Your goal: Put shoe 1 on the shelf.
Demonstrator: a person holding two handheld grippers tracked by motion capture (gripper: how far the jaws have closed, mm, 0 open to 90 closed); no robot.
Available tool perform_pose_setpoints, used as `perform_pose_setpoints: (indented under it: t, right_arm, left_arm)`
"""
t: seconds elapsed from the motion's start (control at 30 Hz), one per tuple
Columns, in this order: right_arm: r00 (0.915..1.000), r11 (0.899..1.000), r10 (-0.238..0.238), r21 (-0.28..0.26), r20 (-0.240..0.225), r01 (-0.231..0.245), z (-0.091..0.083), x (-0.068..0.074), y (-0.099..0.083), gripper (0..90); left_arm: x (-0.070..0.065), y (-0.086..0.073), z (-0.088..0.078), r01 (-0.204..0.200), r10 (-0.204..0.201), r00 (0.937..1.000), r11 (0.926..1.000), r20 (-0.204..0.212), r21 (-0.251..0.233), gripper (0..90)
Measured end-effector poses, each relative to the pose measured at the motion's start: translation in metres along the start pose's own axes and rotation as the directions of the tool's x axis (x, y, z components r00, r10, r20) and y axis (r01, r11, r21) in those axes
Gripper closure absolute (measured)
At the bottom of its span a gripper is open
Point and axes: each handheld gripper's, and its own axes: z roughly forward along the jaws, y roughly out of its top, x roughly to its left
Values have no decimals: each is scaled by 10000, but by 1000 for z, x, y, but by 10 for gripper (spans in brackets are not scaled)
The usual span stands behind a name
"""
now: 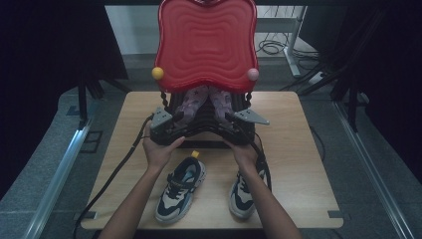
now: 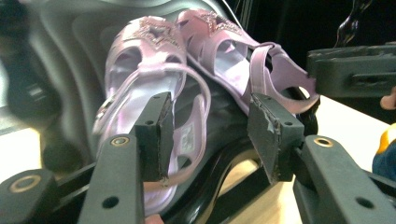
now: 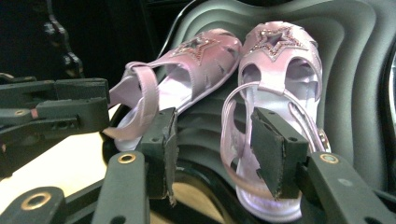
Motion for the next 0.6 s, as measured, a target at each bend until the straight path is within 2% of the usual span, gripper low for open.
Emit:
perform_pose_setpoints:
  t: [0.27, 0.6]
  right_arm:
    - [9986, 9998, -202, 24, -483, 204, -22, -4, -5, 516]
    - [9952, 9988, -361, 292, -913, 389, -49, -10, -17, 512]
  left_arm:
    - [7, -4, -24, 218, -225, 9994, 9993, 269, 289, 504]
    - [7, -19, -50, 556, -584, 9963, 9974, 627, 450, 494]
